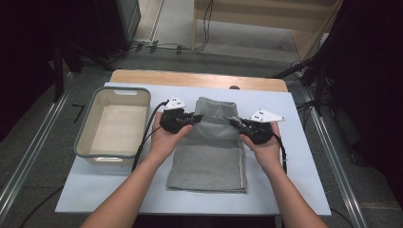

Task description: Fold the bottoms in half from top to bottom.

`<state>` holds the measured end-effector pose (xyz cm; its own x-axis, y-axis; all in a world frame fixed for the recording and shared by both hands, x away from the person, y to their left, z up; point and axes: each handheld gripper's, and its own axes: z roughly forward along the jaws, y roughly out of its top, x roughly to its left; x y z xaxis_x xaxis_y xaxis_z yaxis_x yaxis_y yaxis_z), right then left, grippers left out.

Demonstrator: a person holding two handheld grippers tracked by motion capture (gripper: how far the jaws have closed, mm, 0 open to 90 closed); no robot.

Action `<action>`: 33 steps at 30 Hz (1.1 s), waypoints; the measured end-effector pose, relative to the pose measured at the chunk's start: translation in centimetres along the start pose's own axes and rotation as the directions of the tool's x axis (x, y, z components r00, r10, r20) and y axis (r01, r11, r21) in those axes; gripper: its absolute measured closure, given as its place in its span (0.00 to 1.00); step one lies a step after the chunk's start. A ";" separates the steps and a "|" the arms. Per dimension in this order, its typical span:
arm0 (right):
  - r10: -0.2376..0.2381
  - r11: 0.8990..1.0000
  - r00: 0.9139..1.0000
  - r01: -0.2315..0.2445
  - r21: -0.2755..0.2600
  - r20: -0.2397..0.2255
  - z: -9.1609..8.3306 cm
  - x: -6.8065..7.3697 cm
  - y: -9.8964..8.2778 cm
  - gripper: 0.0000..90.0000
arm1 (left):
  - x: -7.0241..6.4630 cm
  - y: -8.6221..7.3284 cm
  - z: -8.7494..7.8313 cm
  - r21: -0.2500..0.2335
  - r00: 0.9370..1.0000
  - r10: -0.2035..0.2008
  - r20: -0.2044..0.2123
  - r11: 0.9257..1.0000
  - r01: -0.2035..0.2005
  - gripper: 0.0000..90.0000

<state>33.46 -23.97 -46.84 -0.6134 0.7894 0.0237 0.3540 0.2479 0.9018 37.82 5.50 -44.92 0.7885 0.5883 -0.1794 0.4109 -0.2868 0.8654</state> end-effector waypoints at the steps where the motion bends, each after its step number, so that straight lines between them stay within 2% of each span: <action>1: -0.003 1.000 1.000 0.003 0.002 -0.001 -0.1 0.2 -0.2 0.88 | -0.2 -0.2 -0.1 0.004 1.000 0.002 0.001 1.000 -0.002 0.88; 5: -0.012 1.000 1.000 0.012 0.002 -0.010 -0.5 0.7 -0.9 0.88 | -0.8 -0.9 -0.4 0.009 1.000 0.012 0.002 1.000 -0.012 0.88; 11: -0.033 0.999 0.999 0.033 0.008 -0.009 -1.0 1.6 -1.8 0.88 | -1.4 -2.0 -0.8 0.014 1.000 0.001 0.011 1.000 -0.001 0.88; 16: -0.017 1.000 1.000 0.017 0.008 -0.018 -1.4 2.2 -2.5 0.87 | -2.0 -3.0 -1.2 0.016 1.000 0.000 0.016 1.000 -0.001 0.88; 26: -0.020 1.000 1.000 0.021 0.021 -0.024 -2.1 3.3 -4.1 0.86 | -3.2 -4.6 -1.7 0.030 1.000 0.009 0.019 1.000 -0.010 0.88; 33: -0.030 0.999 0.999 0.031 0.033 -0.040 -2.6 3.9 -5.0 0.80 | -4.0 -6.0 -2.1 0.038 0.999 0.023 0.031 0.999 -0.024 0.86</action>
<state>27.41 -23.58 -50.16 -0.6516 0.7584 0.0144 0.3581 0.2908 0.8872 31.29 6.44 -48.43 0.8114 0.5580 -0.1739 0.4089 -0.3294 0.8510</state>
